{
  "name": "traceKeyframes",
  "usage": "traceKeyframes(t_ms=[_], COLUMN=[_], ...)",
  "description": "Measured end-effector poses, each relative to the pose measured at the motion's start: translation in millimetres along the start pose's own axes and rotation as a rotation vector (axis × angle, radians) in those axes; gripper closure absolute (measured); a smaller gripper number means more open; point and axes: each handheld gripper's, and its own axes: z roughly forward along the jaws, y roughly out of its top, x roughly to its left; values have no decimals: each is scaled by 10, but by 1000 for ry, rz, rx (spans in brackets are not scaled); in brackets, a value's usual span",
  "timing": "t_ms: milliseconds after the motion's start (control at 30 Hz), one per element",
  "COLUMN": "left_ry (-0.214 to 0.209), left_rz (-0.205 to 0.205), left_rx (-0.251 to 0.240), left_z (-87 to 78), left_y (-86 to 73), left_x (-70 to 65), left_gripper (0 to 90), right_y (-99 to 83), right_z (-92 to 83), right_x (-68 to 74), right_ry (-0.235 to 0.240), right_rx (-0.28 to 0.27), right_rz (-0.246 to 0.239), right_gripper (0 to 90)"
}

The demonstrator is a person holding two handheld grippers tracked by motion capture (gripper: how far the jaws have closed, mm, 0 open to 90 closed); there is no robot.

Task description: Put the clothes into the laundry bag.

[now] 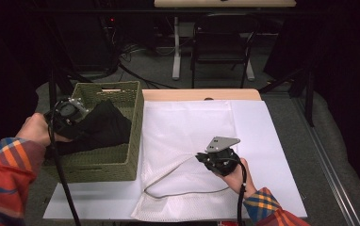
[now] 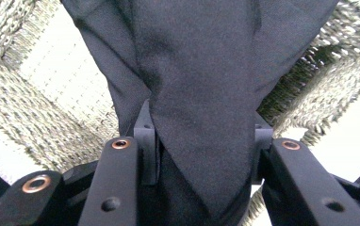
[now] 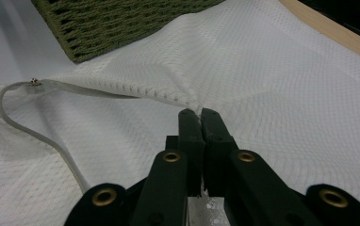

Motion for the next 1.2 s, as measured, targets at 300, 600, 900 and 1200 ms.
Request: traceKeyframes(t_ms=[300, 600, 900, 1200], left_ry=[1, 7, 6, 0], left_rz=[19, 18, 21, 43], left_rx=[-5, -19, -46, -65], left_z=[-131, -241, -397, -517], left_y=[37, 57, 52, 76], left_x=[-68, -108, -139, -206], left_gripper=[610, 610, 610, 610], right_y=[1, 2, 2, 1], right_z=[2, -1, 6, 10], right_x=[3, 2, 4, 0], right_ry=[-2, -2, -2, -2], right_rx=[2, 0, 1, -1], right_rz=[2, 1, 1, 0], right_gripper=[885, 885, 885, 885])
